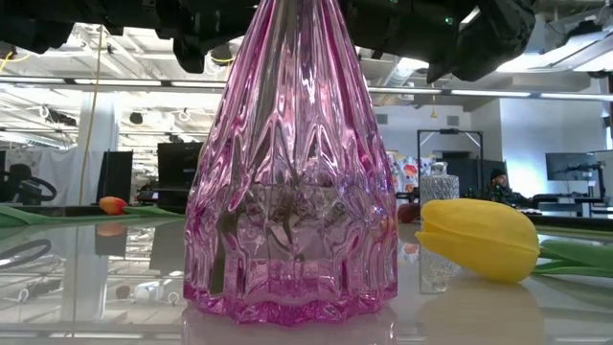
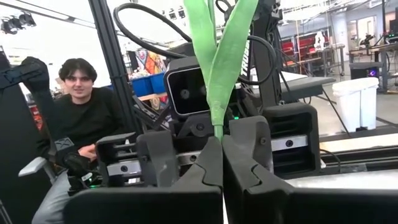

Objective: Sort flowers into vase by color
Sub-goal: Put the bottom dark red tulip into the pink vase

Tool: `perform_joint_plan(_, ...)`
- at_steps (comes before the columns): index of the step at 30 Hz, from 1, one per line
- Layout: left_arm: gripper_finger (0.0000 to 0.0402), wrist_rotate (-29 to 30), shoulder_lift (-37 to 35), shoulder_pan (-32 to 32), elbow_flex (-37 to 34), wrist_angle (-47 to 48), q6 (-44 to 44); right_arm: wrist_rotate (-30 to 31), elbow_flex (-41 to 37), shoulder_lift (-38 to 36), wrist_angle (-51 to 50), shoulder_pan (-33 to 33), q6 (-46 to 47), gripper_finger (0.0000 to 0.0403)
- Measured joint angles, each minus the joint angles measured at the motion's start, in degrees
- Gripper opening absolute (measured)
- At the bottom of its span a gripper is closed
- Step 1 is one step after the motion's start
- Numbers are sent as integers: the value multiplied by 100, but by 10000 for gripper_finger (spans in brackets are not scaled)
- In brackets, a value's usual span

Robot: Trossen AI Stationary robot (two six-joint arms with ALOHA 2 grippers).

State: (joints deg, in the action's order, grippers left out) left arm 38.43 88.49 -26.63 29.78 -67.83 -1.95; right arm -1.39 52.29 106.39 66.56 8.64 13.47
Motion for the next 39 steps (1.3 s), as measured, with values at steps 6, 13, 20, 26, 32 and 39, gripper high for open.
perform_joint_plan(6,83,3,0,2,0,28,-83,-9,0,0,-11,2,4,18)
perform_joint_plan(13,8,5,0,19,-2,37,-82,-63,0,-2,-51,2,4,47)
perform_joint_plan(20,2,-22,-72,17,-4,293,182,-142,0,-4,-212,-3,3,103)
perform_joint_plan(26,0,-136,-642,7,-4,1384,741,-228,0,-4,-290,-13,7,182)
perform_joint_plan(32,0,-528,-1708,-12,-4,2951,1434,-952,2,-4,-422,-167,15,242)
perform_joint_plan(39,0,-1280,-2523,-291,-4,3444,1599,-1710,0,-243,-1439,-455,297,249)
